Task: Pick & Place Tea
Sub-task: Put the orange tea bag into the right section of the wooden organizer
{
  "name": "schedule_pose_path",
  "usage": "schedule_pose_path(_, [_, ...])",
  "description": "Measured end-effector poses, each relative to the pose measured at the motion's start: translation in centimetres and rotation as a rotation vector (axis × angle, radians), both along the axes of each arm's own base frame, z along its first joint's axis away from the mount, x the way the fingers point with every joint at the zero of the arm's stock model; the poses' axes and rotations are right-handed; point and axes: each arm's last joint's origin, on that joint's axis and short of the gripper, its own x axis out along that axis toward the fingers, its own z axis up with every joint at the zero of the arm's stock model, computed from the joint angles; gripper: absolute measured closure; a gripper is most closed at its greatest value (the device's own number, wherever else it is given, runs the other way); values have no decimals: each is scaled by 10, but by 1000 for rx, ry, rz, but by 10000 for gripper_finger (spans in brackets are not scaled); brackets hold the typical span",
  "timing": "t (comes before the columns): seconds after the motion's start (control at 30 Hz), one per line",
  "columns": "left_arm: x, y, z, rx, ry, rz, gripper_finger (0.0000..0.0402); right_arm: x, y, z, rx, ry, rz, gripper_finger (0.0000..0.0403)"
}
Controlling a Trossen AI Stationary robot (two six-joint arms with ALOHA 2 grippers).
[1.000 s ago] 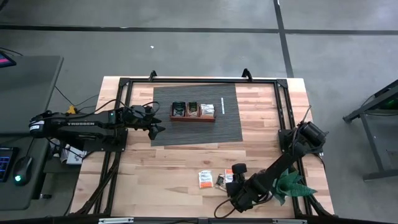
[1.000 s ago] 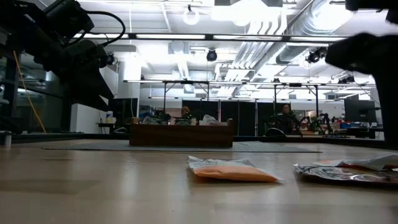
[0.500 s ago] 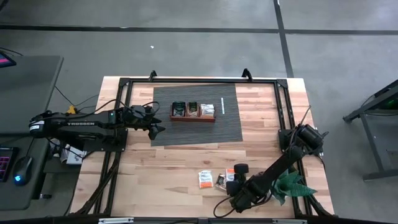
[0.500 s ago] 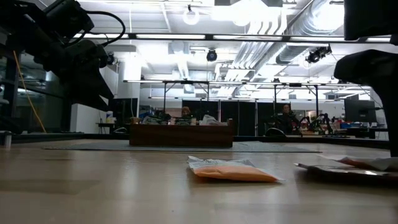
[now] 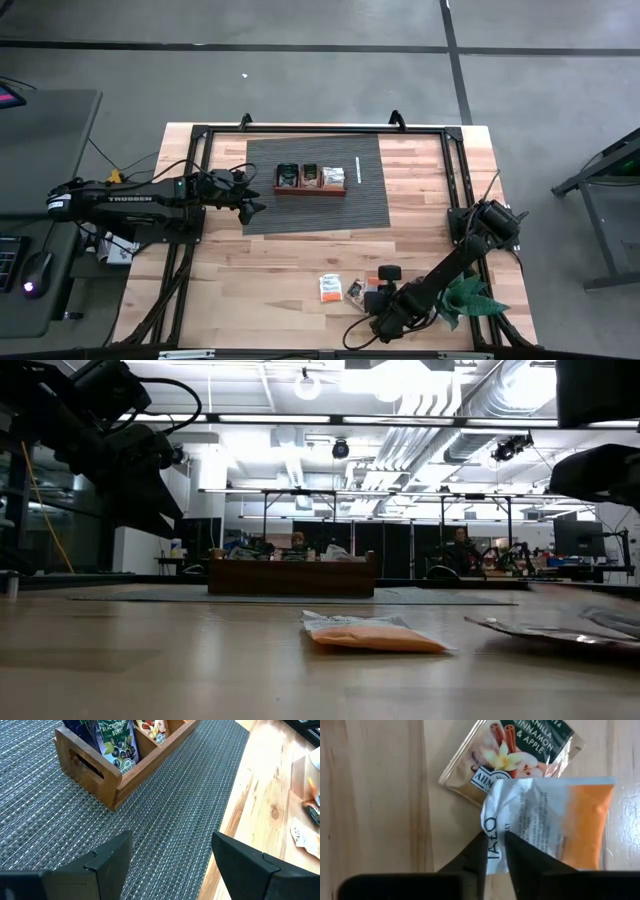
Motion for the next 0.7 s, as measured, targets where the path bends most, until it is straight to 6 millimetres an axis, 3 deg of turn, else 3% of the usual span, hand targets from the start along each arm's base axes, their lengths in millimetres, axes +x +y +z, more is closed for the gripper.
schedule_pose_path(0.17, [0, 0, 0, 0, 0, 0, 131, -1, 0, 0, 10, 16, 11, 396])
schedule_pose_path(0.47, [1, -1, 1, -16, -12, -21, 131, 0, -14, 7, -53, 104, 26, 401])
schedule_pose_path(0.7, [5, 0, 7, -9, -92, -36, 131, 17, -23, 27, -96, 104, 136, 402])
